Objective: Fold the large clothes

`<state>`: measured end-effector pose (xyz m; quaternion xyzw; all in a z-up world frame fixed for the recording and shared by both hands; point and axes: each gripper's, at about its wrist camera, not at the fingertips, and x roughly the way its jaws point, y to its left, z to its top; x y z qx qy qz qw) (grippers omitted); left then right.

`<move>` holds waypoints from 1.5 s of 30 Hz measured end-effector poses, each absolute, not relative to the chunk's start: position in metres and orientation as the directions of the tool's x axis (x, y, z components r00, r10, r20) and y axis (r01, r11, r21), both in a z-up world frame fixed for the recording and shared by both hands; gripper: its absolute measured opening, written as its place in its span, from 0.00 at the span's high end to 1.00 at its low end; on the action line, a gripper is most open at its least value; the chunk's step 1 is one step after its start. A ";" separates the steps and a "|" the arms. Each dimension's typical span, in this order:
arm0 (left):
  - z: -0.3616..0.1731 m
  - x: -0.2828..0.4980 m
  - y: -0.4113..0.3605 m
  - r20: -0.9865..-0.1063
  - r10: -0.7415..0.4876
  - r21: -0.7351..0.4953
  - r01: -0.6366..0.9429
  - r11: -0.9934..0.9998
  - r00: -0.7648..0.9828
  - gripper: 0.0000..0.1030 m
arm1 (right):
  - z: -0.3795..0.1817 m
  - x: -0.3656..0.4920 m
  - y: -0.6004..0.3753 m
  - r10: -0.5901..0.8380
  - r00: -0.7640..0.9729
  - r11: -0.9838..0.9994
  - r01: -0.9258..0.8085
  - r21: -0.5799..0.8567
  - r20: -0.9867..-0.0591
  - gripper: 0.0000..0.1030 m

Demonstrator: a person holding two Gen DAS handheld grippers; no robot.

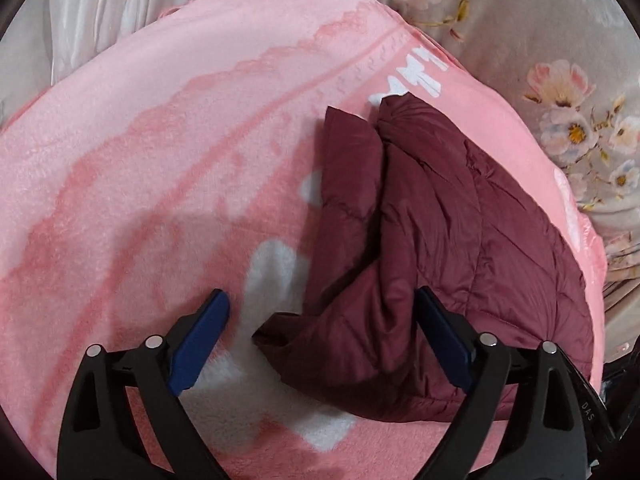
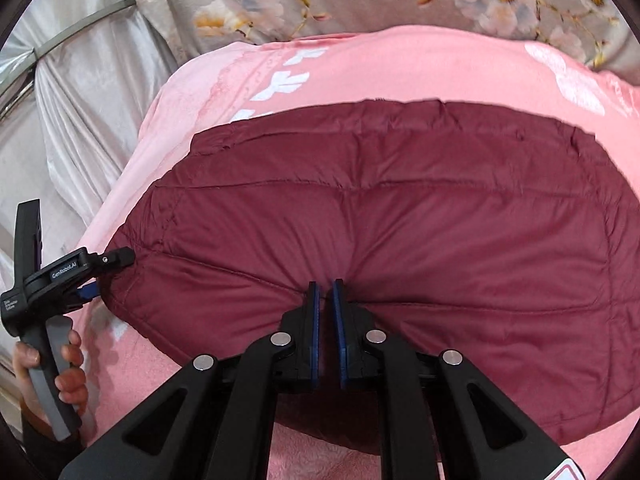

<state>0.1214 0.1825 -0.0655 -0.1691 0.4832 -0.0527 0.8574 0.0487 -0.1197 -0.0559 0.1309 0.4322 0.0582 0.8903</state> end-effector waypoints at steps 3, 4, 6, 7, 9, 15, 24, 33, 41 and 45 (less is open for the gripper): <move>-0.064 0.125 0.167 -0.801 -0.296 -0.369 -0.040 0.929 0.521 0.11 | -0.064 0.047 -0.123 0.237 0.620 0.951 0.010 0.310 -0.747 0.92; -0.064 0.127 0.163 -0.799 -0.303 -0.373 -0.032 0.927 0.519 0.19 | -0.065 0.049 -0.124 0.247 0.622 0.946 0.012 0.324 -0.744 0.92; -0.061 0.129 0.149 -0.797 -0.331 -0.383 -0.001 0.924 0.505 0.42 | -0.066 0.048 -0.129 0.277 0.618 0.929 0.025 0.370 -0.736 0.92; -0.058 0.128 0.143 -0.799 -0.329 -0.377 0.007 0.926 0.504 0.53 | -0.064 0.045 -0.134 0.292 0.614 0.917 0.036 0.397 -0.733 0.92; -0.048 0.125 0.138 -0.790 -0.319 -0.361 0.023 0.932 0.523 0.73 | -0.059 0.035 -0.142 0.308 0.620 0.900 0.054 0.431 -0.721 0.92; 0.000 0.106 0.138 -0.715 -0.377 -0.393 0.108 0.913 0.588 0.84 | -0.052 -0.001 -0.151 0.340 0.590 0.895 0.036 0.444 -0.733 0.91; 0.077 0.065 0.074 -0.611 -0.450 -0.310 0.326 0.893 0.652 0.84 | -0.077 0.003 -0.144 0.298 0.584 0.917 0.045 0.397 -0.755 0.98; 0.107 0.036 -0.019 -0.578 -0.574 -0.255 0.540 0.802 0.580 0.84 | -0.037 -0.045 -0.175 0.224 0.656 0.920 0.102 0.379 -0.720 0.97; 0.075 0.035 -0.130 -0.659 -0.601 -0.211 0.657 0.724 0.451 0.84 | -0.030 -0.097 -0.239 0.063 0.662 0.900 0.286 0.330 -0.747 0.97; 0.040 0.037 -0.178 -0.731 -0.566 -0.195 0.677 0.710 0.382 0.84 | -0.036 -0.114 -0.266 0.015 0.652 0.875 0.358 0.325 -0.758 0.97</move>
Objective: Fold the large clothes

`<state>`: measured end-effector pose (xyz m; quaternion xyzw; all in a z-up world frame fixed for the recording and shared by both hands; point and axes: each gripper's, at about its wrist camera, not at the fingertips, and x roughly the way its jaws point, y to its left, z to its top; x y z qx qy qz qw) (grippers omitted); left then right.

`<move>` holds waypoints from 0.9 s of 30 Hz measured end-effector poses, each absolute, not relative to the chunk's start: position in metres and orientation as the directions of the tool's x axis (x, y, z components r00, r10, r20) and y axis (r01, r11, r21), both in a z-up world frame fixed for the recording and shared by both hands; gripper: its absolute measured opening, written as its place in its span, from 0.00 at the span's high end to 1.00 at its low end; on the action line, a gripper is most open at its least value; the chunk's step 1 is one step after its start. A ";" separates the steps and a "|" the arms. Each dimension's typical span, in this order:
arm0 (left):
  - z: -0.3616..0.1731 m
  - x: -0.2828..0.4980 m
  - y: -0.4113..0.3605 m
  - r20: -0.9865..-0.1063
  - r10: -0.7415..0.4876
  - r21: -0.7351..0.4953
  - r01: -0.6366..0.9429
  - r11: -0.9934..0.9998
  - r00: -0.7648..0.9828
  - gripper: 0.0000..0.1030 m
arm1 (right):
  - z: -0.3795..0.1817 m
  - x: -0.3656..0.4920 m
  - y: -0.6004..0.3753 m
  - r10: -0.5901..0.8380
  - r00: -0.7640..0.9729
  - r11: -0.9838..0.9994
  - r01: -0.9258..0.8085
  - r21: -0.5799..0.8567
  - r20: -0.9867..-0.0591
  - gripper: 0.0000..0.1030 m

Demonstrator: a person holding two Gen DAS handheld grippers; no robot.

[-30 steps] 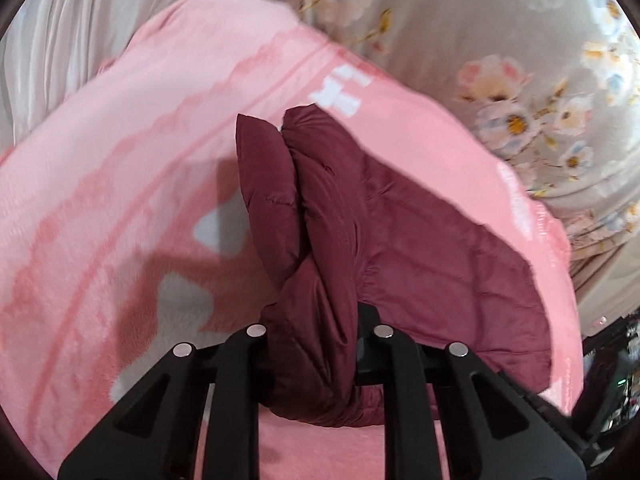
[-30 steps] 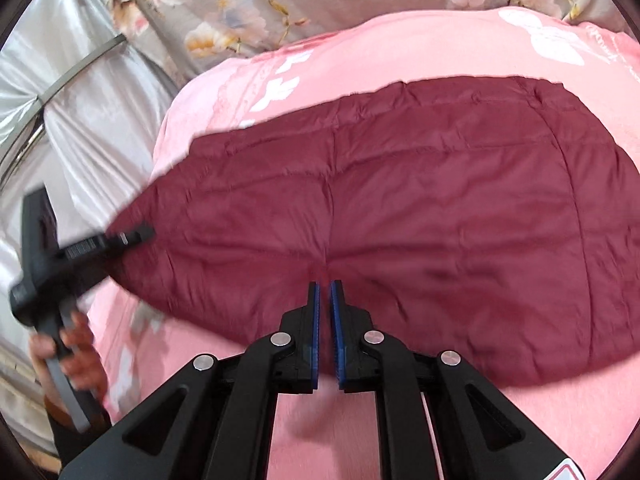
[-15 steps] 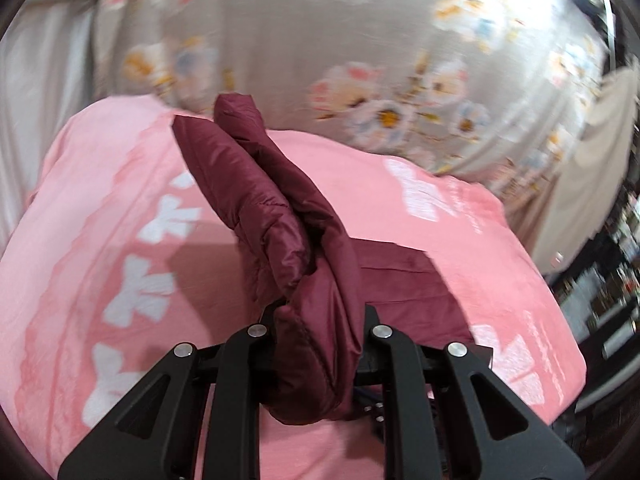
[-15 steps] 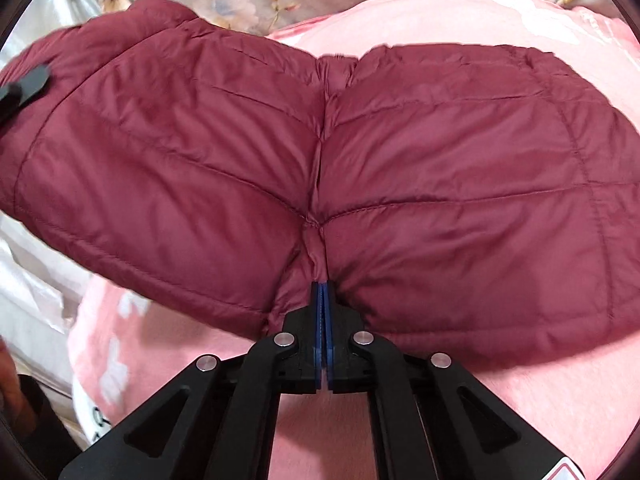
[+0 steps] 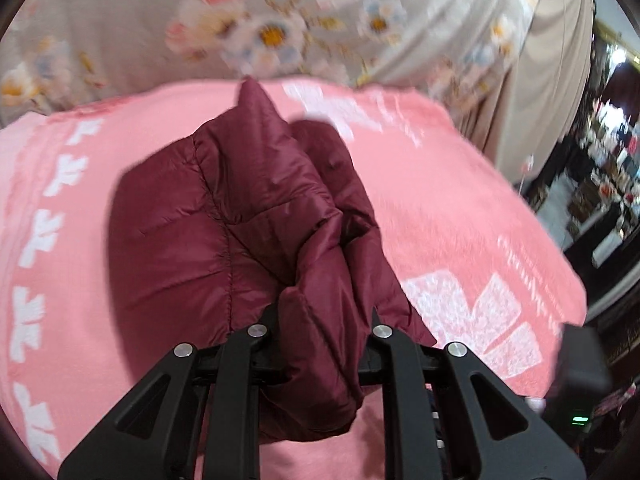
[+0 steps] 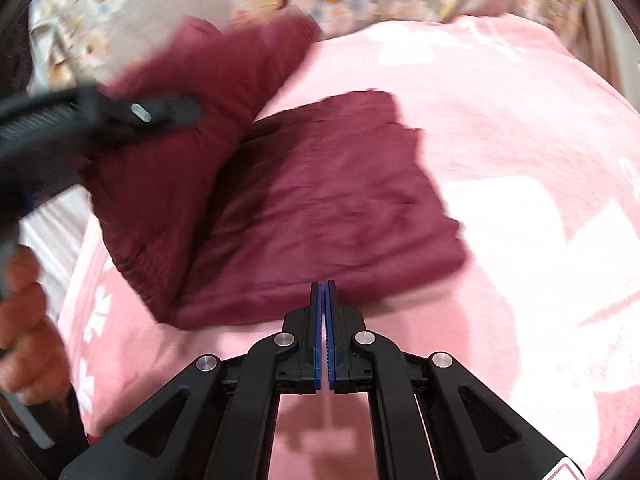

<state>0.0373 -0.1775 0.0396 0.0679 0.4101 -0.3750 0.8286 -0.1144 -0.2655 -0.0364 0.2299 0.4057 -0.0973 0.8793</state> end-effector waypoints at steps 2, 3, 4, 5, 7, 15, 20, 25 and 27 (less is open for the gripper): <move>0.011 0.040 -0.199 -0.778 -0.531 -0.193 0.676 0.711 0.336 0.83 | -0.038 -0.118 -0.273 -0.001 0.649 0.866 0.381 0.323 -0.761 0.97; 0.002 0.041 -0.205 -0.793 -0.517 -0.190 0.676 0.712 0.322 0.83 | -0.038 -0.119 -0.275 -0.007 0.647 0.863 0.389 0.323 -0.762 0.97; -0.008 0.041 -0.210 -0.807 -0.502 -0.185 0.674 0.715 0.311 0.79 | -0.039 -0.121 -0.279 -0.012 0.647 0.857 0.399 0.326 -0.762 0.97; -0.014 0.039 -0.213 -0.809 -0.504 -0.192 0.674 0.713 0.302 0.77 | -0.039 -0.121 -0.283 -0.014 0.650 0.853 0.405 0.330 -0.760 0.96; -0.010 0.034 -0.212 -0.794 -0.533 -0.223 0.676 0.702 0.291 0.63 | -0.034 -0.119 -0.291 -0.025 0.660 0.846 0.413 0.336 -0.751 0.94; 0.088 0.062 -0.137 -0.614 -0.666 -0.379 0.583 0.719 0.423 0.26 | 0.033 -0.063 -0.339 0.008 0.799 0.813 0.345 0.469 -0.601 0.45; 0.096 0.113 -0.099 -0.664 -0.469 -0.272 0.397 0.877 0.583 0.26 | 0.044 0.005 -0.361 0.043 0.781 0.787 0.358 0.503 -0.623 0.31; 0.085 0.142 -0.085 -0.711 -0.329 -0.179 0.293 0.939 0.622 0.26 | 0.025 0.068 -0.374 0.125 0.661 0.727 0.447 0.522 -0.740 0.31; 0.081 0.150 -0.084 -0.725 -0.278 -0.127 0.275 0.953 0.630 0.25 | 0.015 0.082 -0.374 0.171 0.615 0.718 0.458 0.525 -0.770 0.31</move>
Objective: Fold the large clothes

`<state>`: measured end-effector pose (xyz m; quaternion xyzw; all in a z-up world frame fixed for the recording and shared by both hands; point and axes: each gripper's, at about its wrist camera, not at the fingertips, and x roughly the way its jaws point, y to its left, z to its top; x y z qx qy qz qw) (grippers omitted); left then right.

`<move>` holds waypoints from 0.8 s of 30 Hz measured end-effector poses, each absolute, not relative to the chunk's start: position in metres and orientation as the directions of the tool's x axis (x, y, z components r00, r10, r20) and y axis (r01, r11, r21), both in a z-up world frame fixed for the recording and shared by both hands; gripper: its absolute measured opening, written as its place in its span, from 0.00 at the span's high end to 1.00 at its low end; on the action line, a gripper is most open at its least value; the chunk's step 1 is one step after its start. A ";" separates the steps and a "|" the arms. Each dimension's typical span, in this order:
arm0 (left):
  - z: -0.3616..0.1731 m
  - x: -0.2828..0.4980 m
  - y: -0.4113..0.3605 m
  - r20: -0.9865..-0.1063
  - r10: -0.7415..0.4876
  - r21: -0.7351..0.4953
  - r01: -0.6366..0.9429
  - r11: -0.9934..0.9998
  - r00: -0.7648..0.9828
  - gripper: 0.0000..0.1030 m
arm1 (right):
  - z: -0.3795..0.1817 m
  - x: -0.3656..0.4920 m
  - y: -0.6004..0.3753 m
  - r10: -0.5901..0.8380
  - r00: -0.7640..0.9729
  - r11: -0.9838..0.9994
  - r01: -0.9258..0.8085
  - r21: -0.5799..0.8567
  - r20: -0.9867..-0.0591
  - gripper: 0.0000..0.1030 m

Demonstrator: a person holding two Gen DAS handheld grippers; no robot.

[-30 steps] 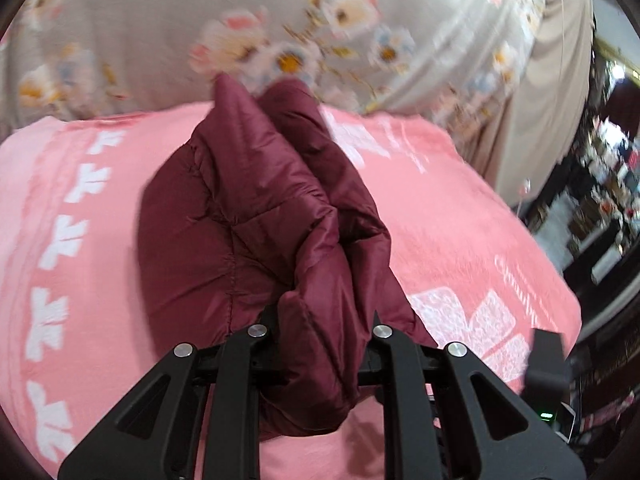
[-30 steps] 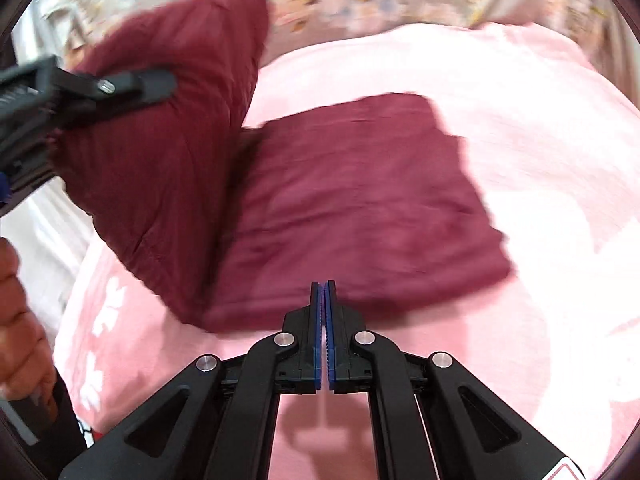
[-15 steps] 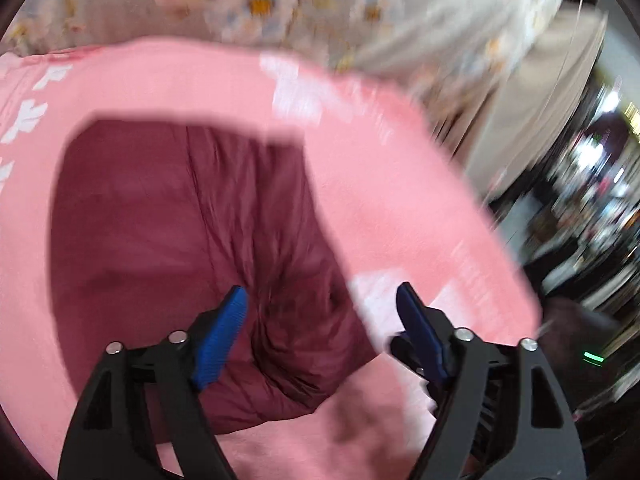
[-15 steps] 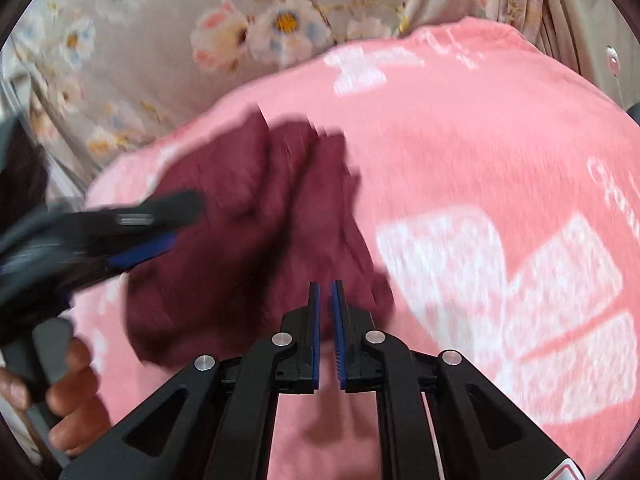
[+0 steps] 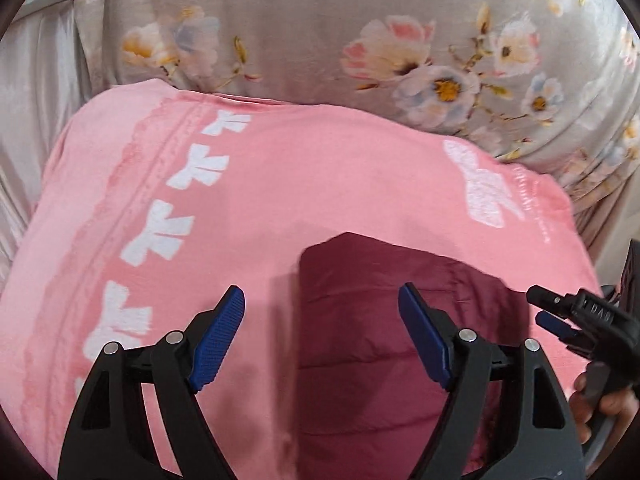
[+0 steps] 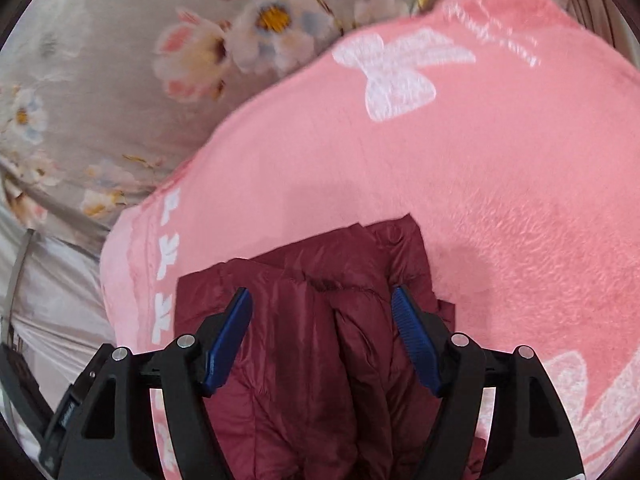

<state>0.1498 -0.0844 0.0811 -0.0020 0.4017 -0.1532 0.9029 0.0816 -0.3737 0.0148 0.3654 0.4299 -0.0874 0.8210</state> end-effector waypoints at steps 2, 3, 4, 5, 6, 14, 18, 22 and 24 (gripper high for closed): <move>0.074 0.158 -0.087 -0.739 -0.242 -0.087 0.268 0.960 0.629 0.26 | 0.004 0.096 -0.369 0.200 0.559 0.736 0.456 0.500 -0.805 0.32; 0.070 0.162 -0.090 -0.747 -0.226 -0.068 0.266 0.962 0.625 0.26 | 0.001 0.101 -0.365 0.194 0.537 0.758 0.449 0.473 -0.821 0.42; 0.067 0.163 -0.092 -0.752 -0.216 -0.055 0.266 0.962 0.623 0.26 | -0.001 0.104 -0.361 0.171 0.513 0.793 0.435 0.427 -0.841 0.67; 0.064 0.165 -0.097 -0.758 -0.194 -0.029 0.266 0.964 0.623 0.26 | 0.000 0.104 -0.360 0.159 0.509 0.810 0.423 0.407 -0.846 0.78; 0.061 0.167 -0.101 -0.761 -0.180 -0.011 0.266 0.964 0.623 0.26 | 0.003 0.101 -0.360 0.149 0.516 0.827 0.403 0.392 -0.844 0.87; 0.039 0.168 -0.152 -0.786 -0.180 0.030 0.326 0.945 0.591 0.26 | 0.019 0.073 -0.345 -0.243 0.511 0.926 0.375 -0.041 -0.825 0.97; 0.020 0.170 -0.183 -0.796 -0.137 0.090 0.339 0.937 0.590 0.26 | -0.004 0.072 -0.355 -0.242 0.495 0.918 0.394 -0.033 -0.835 0.97; 0.003 0.172 -0.200 -0.799 -0.103 0.131 0.339 0.932 0.592 0.26 | -0.028 0.071 -0.364 -0.228 0.494 0.909 0.418 -0.001 -0.839 0.97; -0.002 0.172 -0.205 -0.801 -0.096 0.138 0.338 0.931 0.591 0.26 | -0.034 0.074 -0.360 -0.238 0.495 0.906 0.424 -0.007 -0.836 0.96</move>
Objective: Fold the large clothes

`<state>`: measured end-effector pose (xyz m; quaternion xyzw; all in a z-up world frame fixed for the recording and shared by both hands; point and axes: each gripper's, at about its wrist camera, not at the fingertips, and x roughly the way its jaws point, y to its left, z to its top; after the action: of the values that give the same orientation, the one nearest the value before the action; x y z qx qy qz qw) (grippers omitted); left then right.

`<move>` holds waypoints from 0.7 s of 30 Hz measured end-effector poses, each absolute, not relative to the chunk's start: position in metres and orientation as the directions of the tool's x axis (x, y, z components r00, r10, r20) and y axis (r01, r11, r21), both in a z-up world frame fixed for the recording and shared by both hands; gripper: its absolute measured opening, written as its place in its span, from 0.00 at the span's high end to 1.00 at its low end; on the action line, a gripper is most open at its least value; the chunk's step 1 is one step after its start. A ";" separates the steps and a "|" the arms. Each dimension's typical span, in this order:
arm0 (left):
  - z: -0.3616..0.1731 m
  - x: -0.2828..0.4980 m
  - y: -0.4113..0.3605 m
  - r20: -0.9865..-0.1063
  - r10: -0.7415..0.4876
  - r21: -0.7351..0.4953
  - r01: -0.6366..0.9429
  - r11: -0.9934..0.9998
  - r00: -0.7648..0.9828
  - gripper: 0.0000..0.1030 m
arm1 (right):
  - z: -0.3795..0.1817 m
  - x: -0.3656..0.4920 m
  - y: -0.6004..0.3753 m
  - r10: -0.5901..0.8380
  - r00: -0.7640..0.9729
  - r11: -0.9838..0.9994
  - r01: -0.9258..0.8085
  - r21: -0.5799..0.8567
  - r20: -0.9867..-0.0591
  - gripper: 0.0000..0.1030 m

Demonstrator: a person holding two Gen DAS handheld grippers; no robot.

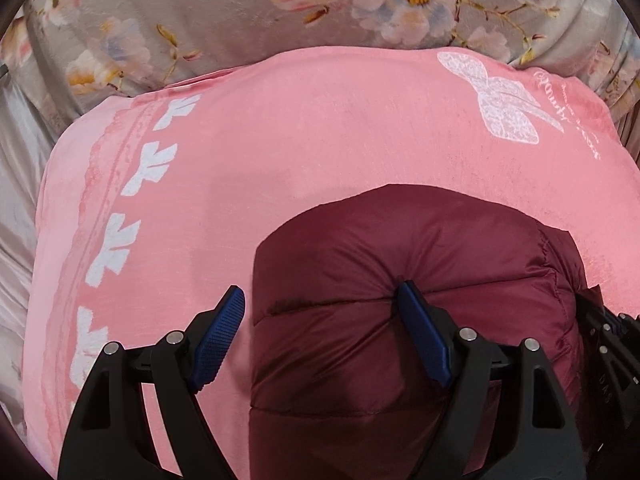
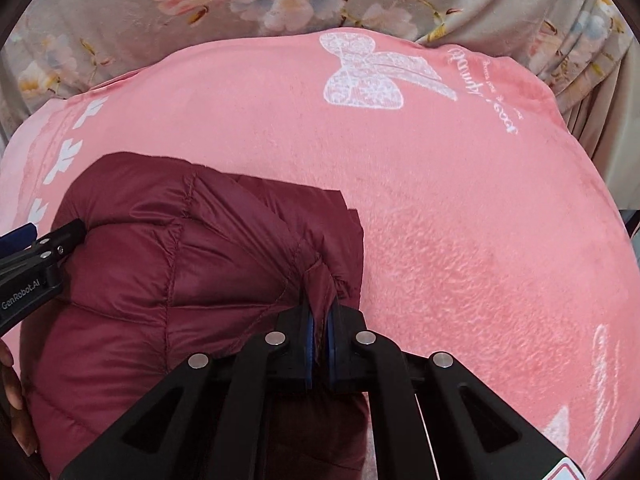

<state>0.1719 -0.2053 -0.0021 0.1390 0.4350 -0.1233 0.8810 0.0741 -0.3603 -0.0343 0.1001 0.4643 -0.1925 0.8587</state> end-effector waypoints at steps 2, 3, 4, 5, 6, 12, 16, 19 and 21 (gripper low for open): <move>-0.007 0.172 -0.209 -0.797 -0.084 0.152 0.333 0.930 0.598 0.26 | -0.040 0.075 -0.359 -0.247 0.504 0.903 0.430 -0.007 -0.828 0.96; -0.008 0.172 -0.211 -0.795 -0.079 0.158 0.331 0.930 0.602 0.26 | -0.043 0.076 -0.358 -0.248 0.507 0.901 0.433 -0.005 -0.826 0.96; -0.011 0.172 -0.213 -0.793 -0.075 0.163 0.329 0.930 0.605 0.26 | -0.045 0.076 -0.358 -0.249 0.511 0.900 0.437 -0.001 -0.823 0.96; -0.012 0.172 -0.214 -0.792 -0.073 0.164 0.328 0.931 0.605 0.25 | -0.047 0.076 -0.358 -0.248 0.515 0.899 0.439 0.003 -0.820 0.96; -0.014 0.173 -0.214 -0.792 -0.072 0.164 0.325 0.931 0.606 0.25 | -0.049 0.076 -0.358 -0.247 0.519 0.898 0.441 0.009 -0.818 0.96; -0.025 0.176 -0.216 -0.787 -0.065 0.164 0.310 0.937 0.613 0.21 | -0.056 0.076 -0.359 -0.246 0.541 0.893 0.450 0.030 -0.804 0.96; -0.031 0.177 -0.216 -0.780 -0.059 0.169 0.301 0.939 0.623 0.17 | -0.059 0.075 -0.356 -0.267 0.555 0.892 0.452 0.016 -0.788 0.96; -0.034 0.177 -0.216 -0.773 -0.055 0.175 0.296 0.939 0.632 0.16 | -0.061 0.074 -0.354 -0.275 0.566 0.890 0.456 0.018 -0.777 0.96; -0.035 0.176 -0.216 -0.766 -0.050 0.183 0.292 0.939 0.641 0.15 | -0.062 0.073 -0.354 -0.278 0.572 0.888 0.459 0.021 -0.771 0.96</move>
<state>0.1757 -0.2161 -0.0351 0.1467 0.4128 -0.0955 0.8938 0.0728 -0.3536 -0.0624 0.1099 0.4123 -0.2093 0.8799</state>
